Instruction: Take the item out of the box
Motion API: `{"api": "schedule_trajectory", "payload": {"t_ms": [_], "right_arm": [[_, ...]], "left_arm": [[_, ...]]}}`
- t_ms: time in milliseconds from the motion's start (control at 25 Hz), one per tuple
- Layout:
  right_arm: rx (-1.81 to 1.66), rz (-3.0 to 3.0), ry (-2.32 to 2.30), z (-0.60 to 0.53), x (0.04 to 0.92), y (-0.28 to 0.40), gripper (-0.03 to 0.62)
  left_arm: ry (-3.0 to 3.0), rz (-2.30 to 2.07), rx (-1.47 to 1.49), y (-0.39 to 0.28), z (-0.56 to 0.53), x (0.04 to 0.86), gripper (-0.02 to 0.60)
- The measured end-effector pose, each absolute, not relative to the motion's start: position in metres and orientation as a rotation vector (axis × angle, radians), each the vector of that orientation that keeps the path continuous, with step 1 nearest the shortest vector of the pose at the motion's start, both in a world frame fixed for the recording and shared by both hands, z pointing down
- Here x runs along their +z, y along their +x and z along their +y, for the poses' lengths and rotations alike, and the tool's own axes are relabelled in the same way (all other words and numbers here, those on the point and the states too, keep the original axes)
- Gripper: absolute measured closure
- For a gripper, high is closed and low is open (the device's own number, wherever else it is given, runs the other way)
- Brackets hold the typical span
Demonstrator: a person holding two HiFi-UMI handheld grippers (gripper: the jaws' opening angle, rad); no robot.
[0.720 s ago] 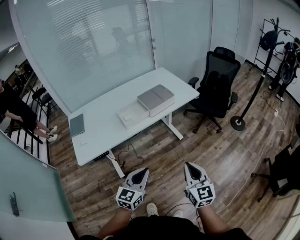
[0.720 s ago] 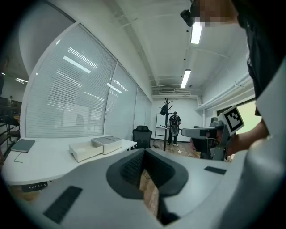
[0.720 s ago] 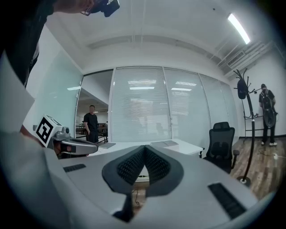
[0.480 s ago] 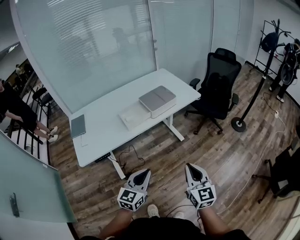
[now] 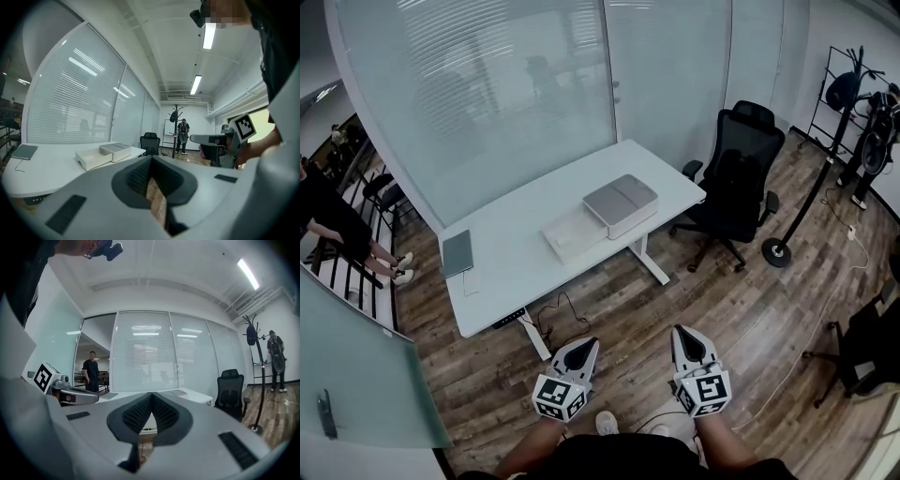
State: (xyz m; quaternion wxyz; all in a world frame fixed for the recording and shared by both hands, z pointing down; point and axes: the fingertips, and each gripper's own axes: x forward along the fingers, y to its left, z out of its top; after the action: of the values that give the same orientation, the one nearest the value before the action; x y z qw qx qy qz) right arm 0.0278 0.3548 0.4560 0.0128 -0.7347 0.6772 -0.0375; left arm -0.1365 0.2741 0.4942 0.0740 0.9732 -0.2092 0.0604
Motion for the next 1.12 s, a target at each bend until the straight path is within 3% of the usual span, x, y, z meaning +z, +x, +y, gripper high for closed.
{"api": "schedule_trajectory", "payload": {"t_ms": [720, 1120], "right_arm": [[-0.062, 2.117, -2.293, 0.306, 0.443, -0.028, 0.589], [-0.079, 2.122, -2.267, 0.273, 0.456, -0.024, 0.588]], "left_arm": [[2.94, -0.622, 0.109, -0.179, 0.22, 0.485, 0.569], [2.924, -0.682, 0.127, -0.185, 0.192, 0.494, 0.569]]}}
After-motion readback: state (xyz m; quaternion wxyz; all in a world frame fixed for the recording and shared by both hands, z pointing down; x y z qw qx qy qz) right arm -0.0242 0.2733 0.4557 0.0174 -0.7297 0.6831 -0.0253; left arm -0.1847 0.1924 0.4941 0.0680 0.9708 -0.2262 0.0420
